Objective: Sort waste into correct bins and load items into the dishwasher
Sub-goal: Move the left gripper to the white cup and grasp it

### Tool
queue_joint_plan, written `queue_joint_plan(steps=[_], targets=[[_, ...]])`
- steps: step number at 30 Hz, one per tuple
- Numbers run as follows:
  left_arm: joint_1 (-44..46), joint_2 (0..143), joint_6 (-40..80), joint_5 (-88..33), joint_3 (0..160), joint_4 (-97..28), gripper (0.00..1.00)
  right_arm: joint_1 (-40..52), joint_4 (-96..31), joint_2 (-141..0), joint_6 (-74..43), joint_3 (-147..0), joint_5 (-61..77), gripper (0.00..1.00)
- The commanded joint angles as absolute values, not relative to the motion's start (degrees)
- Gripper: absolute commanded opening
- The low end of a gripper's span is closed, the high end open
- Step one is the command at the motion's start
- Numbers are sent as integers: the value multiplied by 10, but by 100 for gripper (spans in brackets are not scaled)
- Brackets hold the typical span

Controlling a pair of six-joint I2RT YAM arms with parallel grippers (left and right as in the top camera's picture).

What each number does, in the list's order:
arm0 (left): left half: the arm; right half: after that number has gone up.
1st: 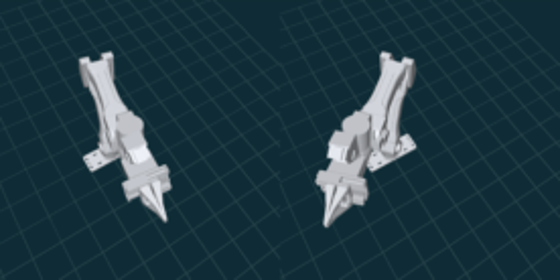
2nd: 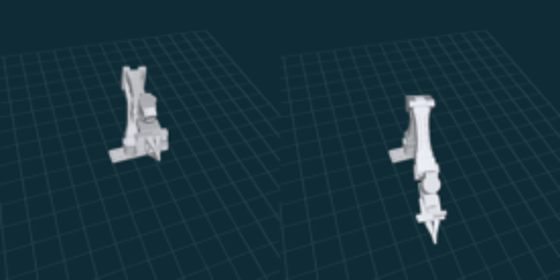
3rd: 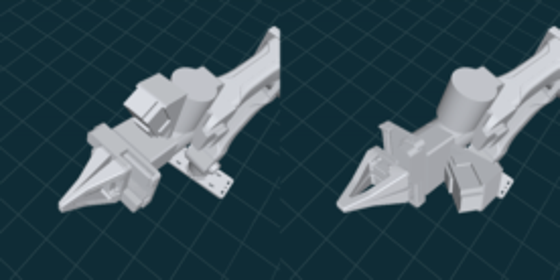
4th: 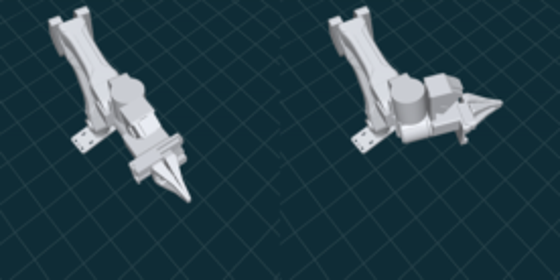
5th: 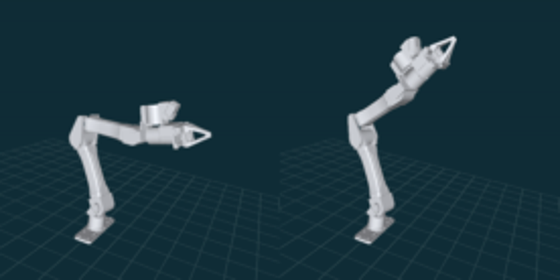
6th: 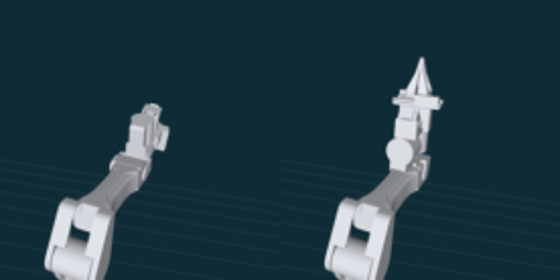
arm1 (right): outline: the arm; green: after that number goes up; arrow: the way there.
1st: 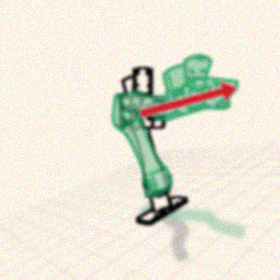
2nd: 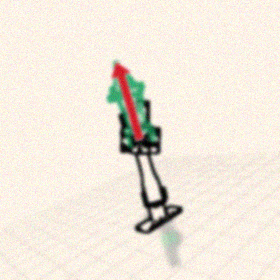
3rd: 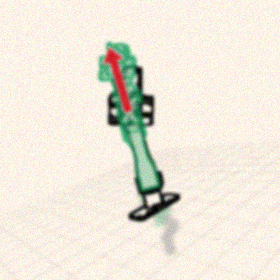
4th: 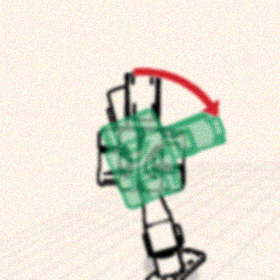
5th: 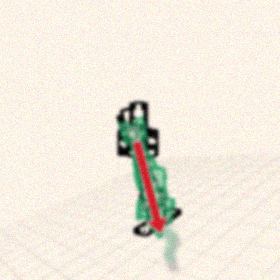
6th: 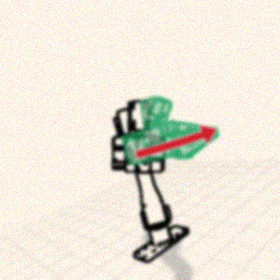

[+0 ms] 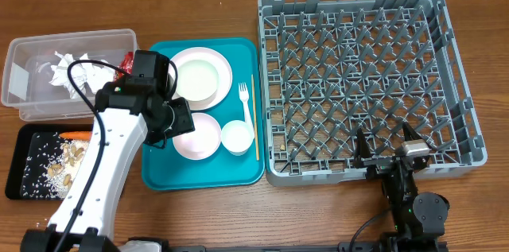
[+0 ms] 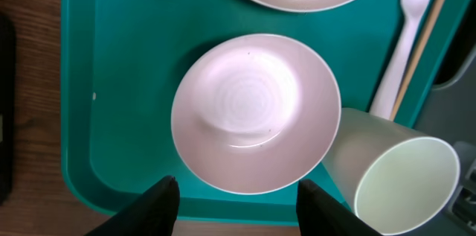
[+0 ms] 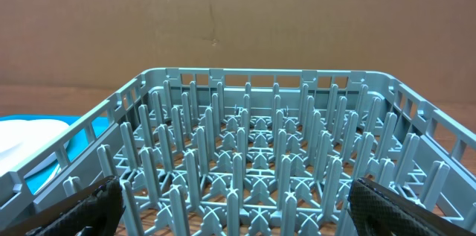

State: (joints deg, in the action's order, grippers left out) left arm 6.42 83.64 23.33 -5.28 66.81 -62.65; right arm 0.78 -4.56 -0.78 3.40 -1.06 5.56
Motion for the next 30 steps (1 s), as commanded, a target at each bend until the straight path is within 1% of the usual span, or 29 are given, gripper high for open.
queue_joint_plan(steps=[1,7,8,11,12,16,20,21,23,30], targets=[[69,849,218,-45,680,-632,54,6,-43,-2,32,-4,54,100],[68,851,205,-37,680,-628,54,6,-43,-2,26,-4,63,100],[68,851,200,-37,680,-627,54,6,-43,-2,12,-4,67,100],[68,851,192,-39,680,-618,55,6,-41,-2,-130,-4,77,100],[68,851,190,-39,680,-617,55,6,-40,-2,-148,-4,87,100],[68,851,172,-41,680,-610,54,6,-65,-2,-151,-32,123,100],[68,851,168,-47,680,-608,53,6,-129,-11,-153,-109,125,100],[68,851,167,-53,680,-608,50,6,-141,-17,-153,-126,125,100],[68,850,166,-65,680,-607,50,6,-175,-39,-153,-173,125,100],[69,849,147,-131,695,-606,50,6,-342,-191,-153,-367,127,100]])
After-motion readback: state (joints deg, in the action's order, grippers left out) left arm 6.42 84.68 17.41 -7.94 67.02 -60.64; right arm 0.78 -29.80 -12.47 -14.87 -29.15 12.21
